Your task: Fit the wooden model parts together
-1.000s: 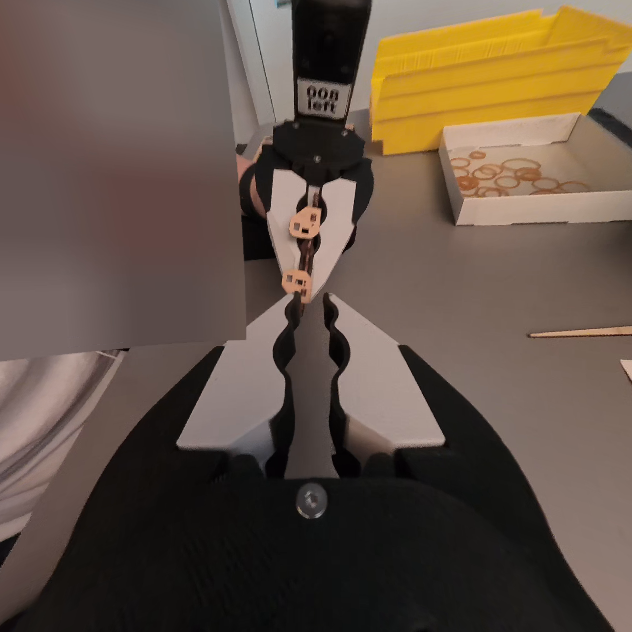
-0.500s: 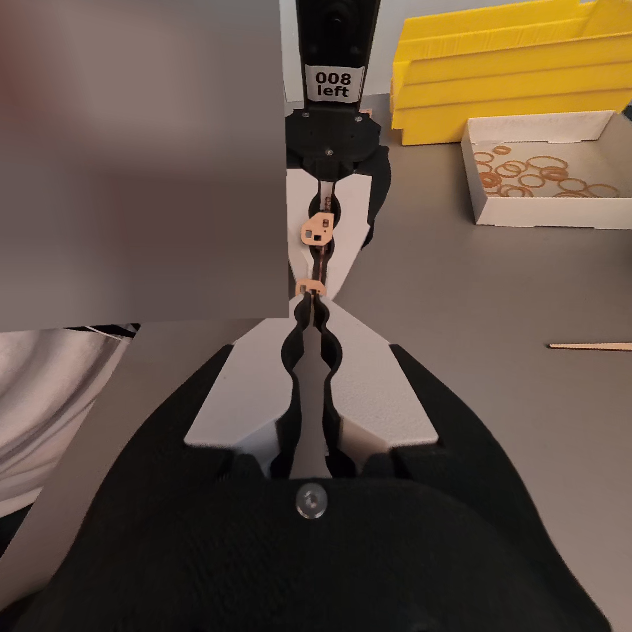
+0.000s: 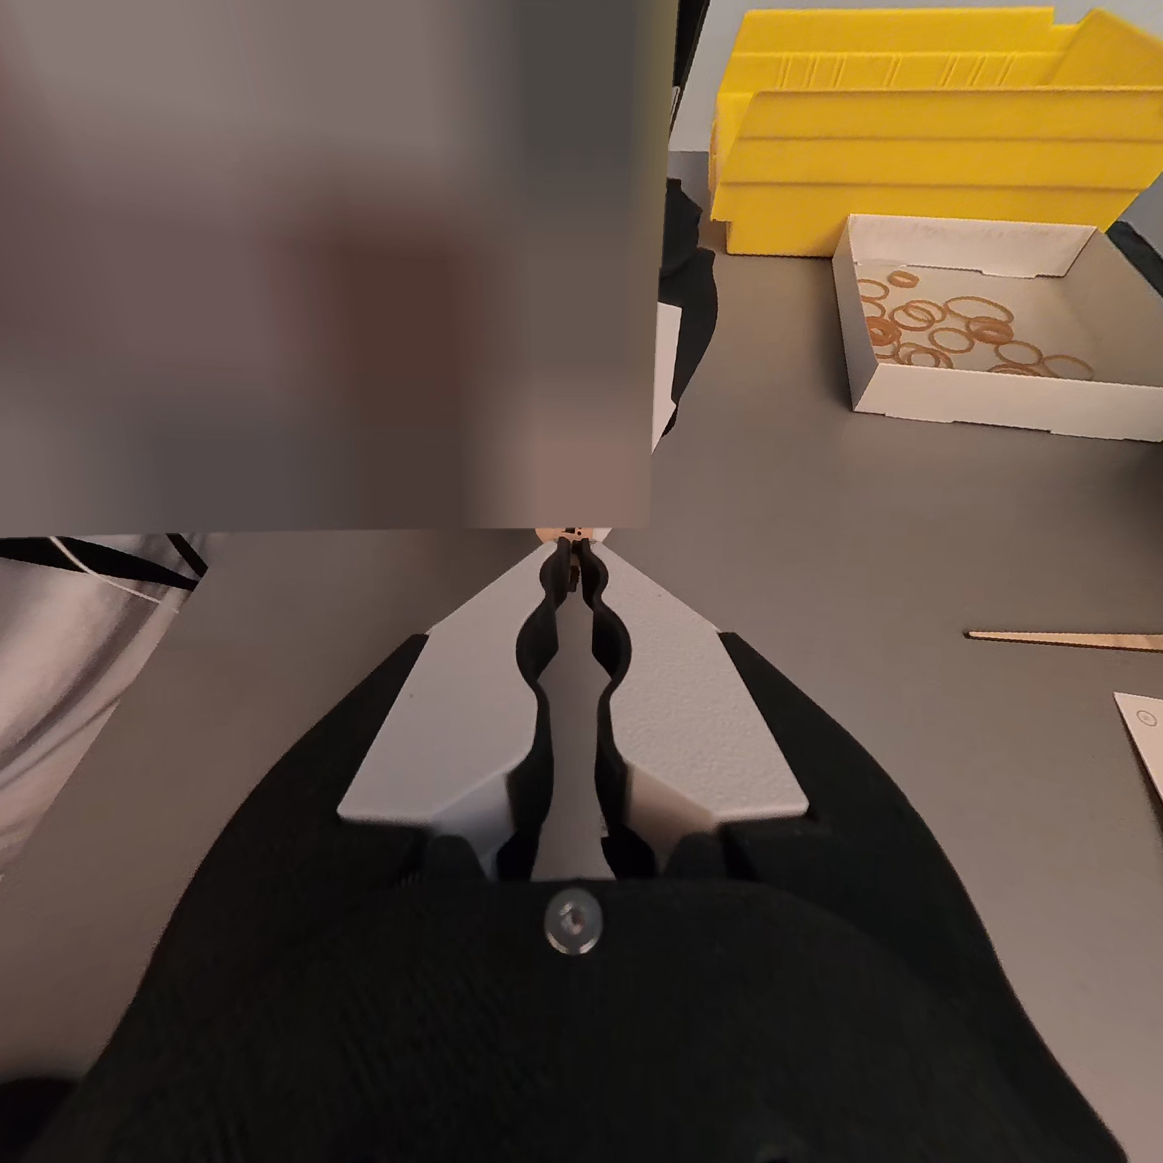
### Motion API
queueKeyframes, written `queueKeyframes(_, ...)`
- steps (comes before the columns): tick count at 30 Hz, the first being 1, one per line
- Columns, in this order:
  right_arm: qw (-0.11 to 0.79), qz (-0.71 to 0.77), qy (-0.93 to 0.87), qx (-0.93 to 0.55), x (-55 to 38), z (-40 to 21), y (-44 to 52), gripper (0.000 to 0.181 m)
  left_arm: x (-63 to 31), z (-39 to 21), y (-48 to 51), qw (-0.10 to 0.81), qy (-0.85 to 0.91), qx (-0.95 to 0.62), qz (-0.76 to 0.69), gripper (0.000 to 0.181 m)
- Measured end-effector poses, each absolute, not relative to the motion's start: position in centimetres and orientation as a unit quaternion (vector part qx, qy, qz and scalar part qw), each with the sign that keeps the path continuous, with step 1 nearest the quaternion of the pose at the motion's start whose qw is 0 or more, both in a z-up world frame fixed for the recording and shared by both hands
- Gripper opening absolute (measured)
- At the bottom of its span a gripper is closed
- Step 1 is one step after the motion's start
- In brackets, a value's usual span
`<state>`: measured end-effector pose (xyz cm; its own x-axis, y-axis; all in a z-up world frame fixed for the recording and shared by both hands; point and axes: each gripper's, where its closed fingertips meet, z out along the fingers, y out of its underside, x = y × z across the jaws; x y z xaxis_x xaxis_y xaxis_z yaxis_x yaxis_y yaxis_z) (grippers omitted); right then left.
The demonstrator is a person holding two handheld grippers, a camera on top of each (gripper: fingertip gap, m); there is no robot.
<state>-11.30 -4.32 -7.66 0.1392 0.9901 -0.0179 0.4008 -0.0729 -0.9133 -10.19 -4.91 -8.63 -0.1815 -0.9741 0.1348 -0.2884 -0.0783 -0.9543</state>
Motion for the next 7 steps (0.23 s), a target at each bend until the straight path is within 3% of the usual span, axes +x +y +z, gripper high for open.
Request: queueKeyframes(7, 0.419, 0.356, -0.544, -0.634, -11.42, -7.53, -4.15, 0.001, -10.27, -8.53, -4.76, 0.352, 0.585, -0.54, -0.492, 0.0)
